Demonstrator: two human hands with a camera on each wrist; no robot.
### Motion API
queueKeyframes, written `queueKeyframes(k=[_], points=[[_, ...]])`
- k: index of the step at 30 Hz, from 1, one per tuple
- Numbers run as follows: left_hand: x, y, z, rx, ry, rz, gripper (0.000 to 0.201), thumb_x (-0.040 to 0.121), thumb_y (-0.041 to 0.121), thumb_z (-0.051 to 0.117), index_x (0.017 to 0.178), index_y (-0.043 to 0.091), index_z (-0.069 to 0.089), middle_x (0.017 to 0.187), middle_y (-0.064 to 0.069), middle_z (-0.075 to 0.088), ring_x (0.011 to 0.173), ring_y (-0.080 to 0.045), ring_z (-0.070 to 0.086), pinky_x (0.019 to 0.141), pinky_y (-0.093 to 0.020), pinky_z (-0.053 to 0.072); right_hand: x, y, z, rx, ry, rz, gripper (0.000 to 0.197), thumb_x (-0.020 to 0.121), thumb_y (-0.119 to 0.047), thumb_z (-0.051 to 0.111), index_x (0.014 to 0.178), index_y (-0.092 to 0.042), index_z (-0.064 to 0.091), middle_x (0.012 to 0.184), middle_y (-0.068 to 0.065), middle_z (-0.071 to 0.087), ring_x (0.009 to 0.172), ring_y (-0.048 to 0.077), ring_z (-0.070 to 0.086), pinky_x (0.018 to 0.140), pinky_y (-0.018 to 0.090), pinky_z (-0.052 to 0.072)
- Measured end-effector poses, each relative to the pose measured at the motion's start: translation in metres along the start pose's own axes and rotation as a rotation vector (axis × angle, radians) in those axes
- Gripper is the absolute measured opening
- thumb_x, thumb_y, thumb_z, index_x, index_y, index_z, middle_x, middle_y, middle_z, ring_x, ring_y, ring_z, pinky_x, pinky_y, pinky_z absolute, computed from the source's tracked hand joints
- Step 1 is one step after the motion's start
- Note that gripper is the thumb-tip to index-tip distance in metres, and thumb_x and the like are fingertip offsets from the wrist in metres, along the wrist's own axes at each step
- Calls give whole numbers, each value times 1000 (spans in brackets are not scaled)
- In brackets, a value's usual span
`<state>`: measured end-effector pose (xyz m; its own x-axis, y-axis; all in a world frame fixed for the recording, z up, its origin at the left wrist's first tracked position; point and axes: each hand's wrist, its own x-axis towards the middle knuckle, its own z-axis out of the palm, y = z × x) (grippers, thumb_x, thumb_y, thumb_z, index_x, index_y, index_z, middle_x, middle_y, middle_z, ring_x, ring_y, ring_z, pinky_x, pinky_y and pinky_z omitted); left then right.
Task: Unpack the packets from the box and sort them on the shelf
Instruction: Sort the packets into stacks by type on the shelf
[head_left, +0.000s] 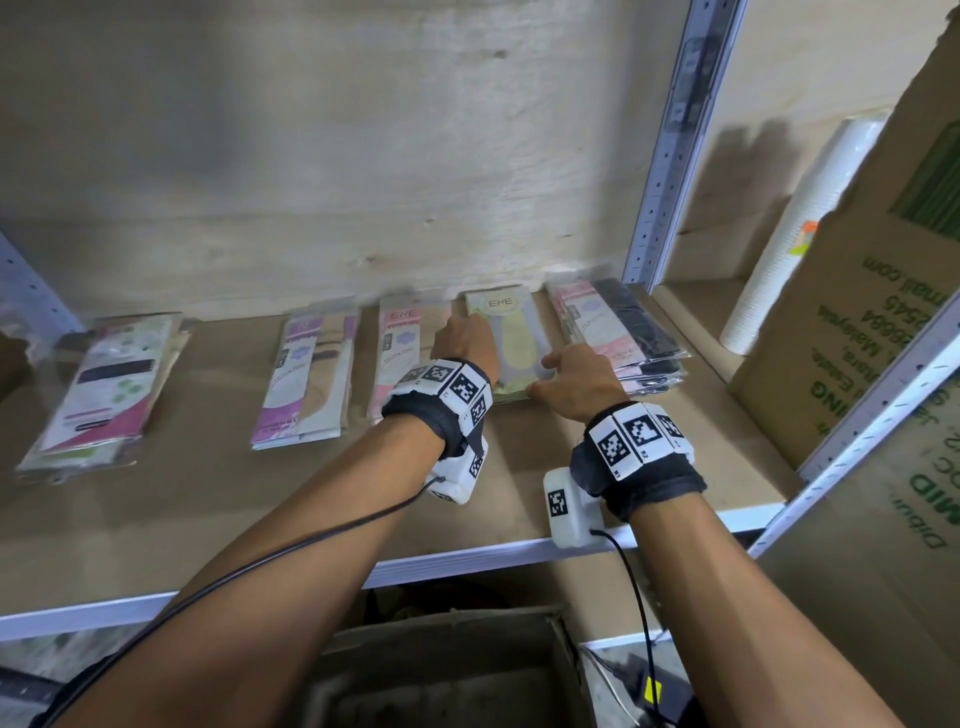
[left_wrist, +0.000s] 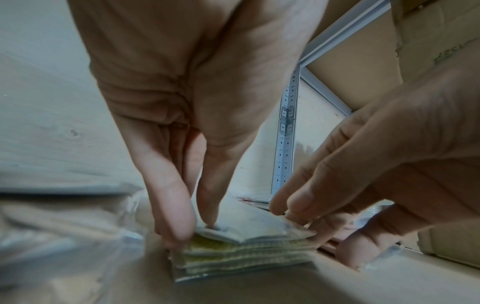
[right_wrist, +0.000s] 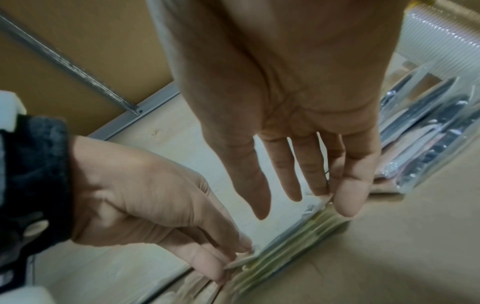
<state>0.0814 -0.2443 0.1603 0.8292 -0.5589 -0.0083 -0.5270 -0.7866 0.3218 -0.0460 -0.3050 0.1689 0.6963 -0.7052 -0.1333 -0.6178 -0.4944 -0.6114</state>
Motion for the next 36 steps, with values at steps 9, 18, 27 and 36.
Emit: queueKeyframes(k=[9,18,27,36], points=[[-6,-2,-47,-40,77,42,18,91,9,68,105,-2,67,109,-18,72,98,-33,72,75,-34,57,-6,-8,-5,-27,17,-49,55,90,-22,67,140,-9,51,141,10,54,130,27,50,104,33,41],[-39,-161,-88,-711,200,-147,18,86,15,74,69,21,72,67,-6,76,70,-24,76,81,-48,63,-26,-29,13,271,-94,-190,24,88,-20,68,111,-14,69,97,9,74,88,25,72,86,43,59],[-70,-292,-127,-787,334,-269,21,97,22,62,78,18,69,73,-2,73,51,-8,67,45,-18,50,-34,-122,74,443,-285,-276,6,93,-6,63,95,-1,67,72,11,70,59,25,65,53,30,54],[-84,-410,-154,-835,335,-429,24,99,24,59,79,13,68,72,-8,69,59,-21,57,62,-30,47,-11,-263,208,276,-491,-334,11,96,-7,54,93,3,60,78,22,65,60,32,64,59,42,60]])
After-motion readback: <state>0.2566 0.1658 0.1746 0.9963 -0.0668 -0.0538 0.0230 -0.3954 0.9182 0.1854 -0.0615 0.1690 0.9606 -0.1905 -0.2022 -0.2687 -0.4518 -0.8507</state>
